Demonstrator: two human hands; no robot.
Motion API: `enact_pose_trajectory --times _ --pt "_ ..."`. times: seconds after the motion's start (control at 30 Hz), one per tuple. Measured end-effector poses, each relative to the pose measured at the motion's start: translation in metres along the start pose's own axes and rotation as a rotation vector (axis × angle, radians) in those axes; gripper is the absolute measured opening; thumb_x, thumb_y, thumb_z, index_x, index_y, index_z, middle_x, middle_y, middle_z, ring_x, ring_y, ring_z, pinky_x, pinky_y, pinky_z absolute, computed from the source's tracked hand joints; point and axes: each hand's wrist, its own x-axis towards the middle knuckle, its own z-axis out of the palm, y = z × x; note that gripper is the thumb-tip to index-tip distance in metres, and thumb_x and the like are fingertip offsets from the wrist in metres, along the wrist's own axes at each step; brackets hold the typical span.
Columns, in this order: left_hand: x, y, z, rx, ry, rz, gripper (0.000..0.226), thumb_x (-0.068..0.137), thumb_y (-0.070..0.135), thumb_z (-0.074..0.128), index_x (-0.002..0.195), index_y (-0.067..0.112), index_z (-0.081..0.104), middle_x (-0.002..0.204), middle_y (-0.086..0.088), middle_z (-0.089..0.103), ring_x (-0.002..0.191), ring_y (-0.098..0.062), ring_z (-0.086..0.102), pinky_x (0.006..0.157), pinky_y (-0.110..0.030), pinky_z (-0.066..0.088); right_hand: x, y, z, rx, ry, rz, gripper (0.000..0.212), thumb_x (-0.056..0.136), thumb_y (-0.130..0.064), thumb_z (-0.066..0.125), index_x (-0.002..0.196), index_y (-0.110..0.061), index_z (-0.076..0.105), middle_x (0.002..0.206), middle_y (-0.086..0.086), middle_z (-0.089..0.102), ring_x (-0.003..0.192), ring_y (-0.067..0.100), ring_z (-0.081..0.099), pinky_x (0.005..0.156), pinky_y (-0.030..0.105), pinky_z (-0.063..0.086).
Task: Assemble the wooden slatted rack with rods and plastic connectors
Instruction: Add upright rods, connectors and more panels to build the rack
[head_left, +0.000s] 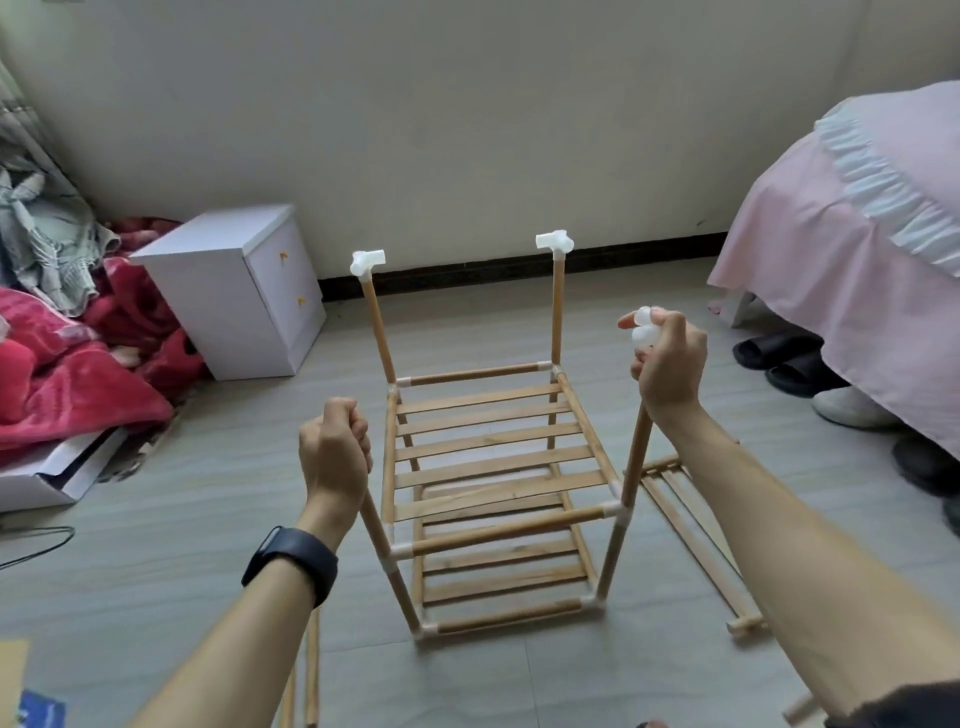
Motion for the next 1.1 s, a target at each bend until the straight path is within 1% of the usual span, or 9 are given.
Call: enact_pose_trajectory --times 0.13,0.2,0.33,0.47,0.53,0.73,0.83,0.97,1.1 --pt "0.005 -0.005 0.003 -0.018 0.061 0.009 0.044 0.100 0.018 0.037 0.056 0.020 0.040 0.043 0.010 0.035 0.042 -0.010 0.032 0.049 -0.028 0.029 -0.009 0.004 -0.006 -0.009 0.030 0.039 0.042 0.088 -0.044 0.040 0.083 -0.008 0.061 0.054 -0.007 0.050 0.045 0.005 0.048 0.049 0.025 0.038" --pt "0.005 -0.007 0.003 -0.004 0.076 0.024 0.044 0.099 0.022 0.037 0.056 0.020 0.039 0.043 0.011 0.034 0.042 -0.010 0.032 0.049 -0.028 0.029 -0.020 0.005 -0.010 -0.046 0.004 -0.001 0.045 0.087 -0.051 0.038 0.076 -0.010 0.055 0.052 -0.005 0.046 0.045 0.009 0.045 0.049 0.028 0.034" --pt "0.001 -0.007 0.001 0.036 0.107 0.055 0.039 0.090 0.031 0.035 0.052 0.022 0.038 0.042 0.010 0.034 0.043 -0.014 0.032 0.051 -0.029 0.029 -0.040 -0.004 -0.009 0.090 0.014 0.071 0.032 0.091 -0.043 0.044 0.069 -0.019 0.047 0.047 -0.010 0.040 0.046 0.006 0.039 0.046 0.023 0.031" --pt "-0.005 -0.008 0.000 0.046 0.108 0.054 0.040 0.087 0.033 0.035 0.049 0.025 0.039 0.041 0.011 0.035 0.046 -0.017 0.033 0.054 -0.031 0.031 -0.048 -0.002 -0.002 -0.027 0.133 -0.035 0.048 0.092 -0.058 0.042 0.058 -0.025 0.044 0.047 -0.009 0.039 0.046 0.009 0.039 0.047 0.025 0.032" --pt "-0.006 -0.007 -0.001 0.054 0.117 0.051 0.039 0.086 0.034 0.035 0.049 0.024 0.039 0.041 0.011 0.036 0.048 -0.019 0.034 0.055 -0.032 0.032 -0.049 -0.003 0.002 -0.052 0.156 -0.051 0.048 0.090 -0.060 0.041 0.057 -0.026 0.044 0.047 -0.009 0.039 0.046 0.009 0.039 0.048 0.026 0.033" --pt "-0.010 -0.013 -0.006 0.146 0.146 0.076 0.041 0.087 0.041 0.034 0.054 0.018 0.040 0.051 -0.004 0.040 0.056 -0.025 0.040 0.061 -0.044 0.038 -0.055 -0.002 -0.012 0.076 0.013 -0.001 0.046 0.082 -0.063 0.049 0.059 -0.023 0.044 0.044 -0.008 0.039 0.040 0.005 0.036 0.043 0.021 0.031" --pt "-0.012 -0.012 -0.006 0.178 0.156 0.083 0.044 0.087 0.047 0.031 0.057 0.017 0.040 0.055 -0.010 0.041 0.058 -0.026 0.041 0.060 -0.043 0.039 -0.051 0.002 -0.012 0.059 0.057 -0.016 0.046 0.083 -0.060 0.044 0.057 -0.022 0.044 0.042 -0.007 0.039 0.038 0.008 0.037 0.044 0.025 0.032" --pt "-0.002 -0.005 0.005 0.226 0.158 0.056 0.049 0.092 0.051 0.029 0.062 0.015 0.045 0.061 -0.014 0.046 0.060 -0.026 0.046 0.062 -0.042 0.042 -0.024 0.005 -0.006 -0.033 0.077 -0.022 0.045 0.086 -0.056 0.036 0.058 -0.023 0.045 0.042 -0.007 0.039 0.040 0.015 0.041 0.053 0.037 0.036" --pt "0.000 -0.004 0.013 0.236 0.124 0.065 0.057 0.084 0.064 0.026 0.062 0.014 0.045 0.060 -0.013 0.046 0.059 -0.026 0.047 0.061 -0.041 0.042 -0.011 0.009 -0.002 -0.023 0.080 -0.002 0.047 0.083 -0.060 0.037 0.056 -0.022 0.046 0.039 -0.008 0.040 0.040 0.011 0.041 0.051 0.029 0.034"
